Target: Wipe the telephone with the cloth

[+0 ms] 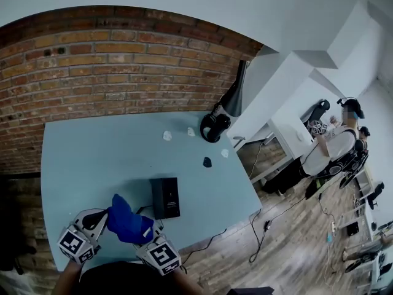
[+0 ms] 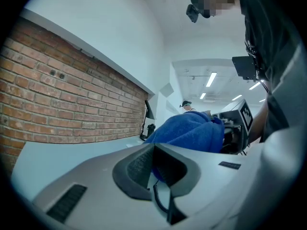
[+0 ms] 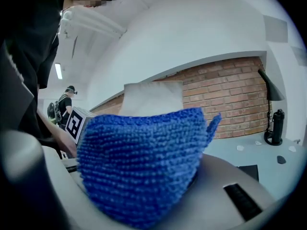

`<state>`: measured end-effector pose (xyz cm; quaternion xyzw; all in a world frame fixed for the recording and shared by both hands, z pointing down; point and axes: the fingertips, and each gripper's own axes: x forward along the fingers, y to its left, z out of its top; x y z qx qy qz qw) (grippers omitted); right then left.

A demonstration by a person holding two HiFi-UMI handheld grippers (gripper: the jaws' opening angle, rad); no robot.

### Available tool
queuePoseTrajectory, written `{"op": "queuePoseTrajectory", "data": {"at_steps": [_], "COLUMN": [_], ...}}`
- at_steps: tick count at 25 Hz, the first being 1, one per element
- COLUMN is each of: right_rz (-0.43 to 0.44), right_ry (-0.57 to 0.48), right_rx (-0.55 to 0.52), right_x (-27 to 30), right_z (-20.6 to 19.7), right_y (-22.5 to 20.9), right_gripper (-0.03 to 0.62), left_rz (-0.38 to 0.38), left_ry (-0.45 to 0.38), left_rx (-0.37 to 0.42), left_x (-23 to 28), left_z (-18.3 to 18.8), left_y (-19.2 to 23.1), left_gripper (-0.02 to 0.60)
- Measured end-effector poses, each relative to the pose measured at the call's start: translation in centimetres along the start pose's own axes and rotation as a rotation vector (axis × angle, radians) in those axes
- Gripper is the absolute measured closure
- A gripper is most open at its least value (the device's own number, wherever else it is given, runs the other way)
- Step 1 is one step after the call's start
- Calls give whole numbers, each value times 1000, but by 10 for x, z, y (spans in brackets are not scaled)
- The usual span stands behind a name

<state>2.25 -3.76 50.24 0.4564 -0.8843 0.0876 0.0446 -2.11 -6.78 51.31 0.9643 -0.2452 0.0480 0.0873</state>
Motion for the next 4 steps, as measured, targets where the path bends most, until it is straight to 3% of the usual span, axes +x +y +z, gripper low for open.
{"op": "queuePoseTrajectory", "data": {"at_steps": [4], "right_rz": [-16], "right_ry": [10], "right_rx": [15], "right_x": [2], "right_z": [-1], "right_y": [-6], "right_gripper": [530], "left_rz": [3], "left_ry": [-6], "left_rx": [-9], "left_x": [3], "left_z": [-6], "left_y": [1], "left_gripper": [558]}}
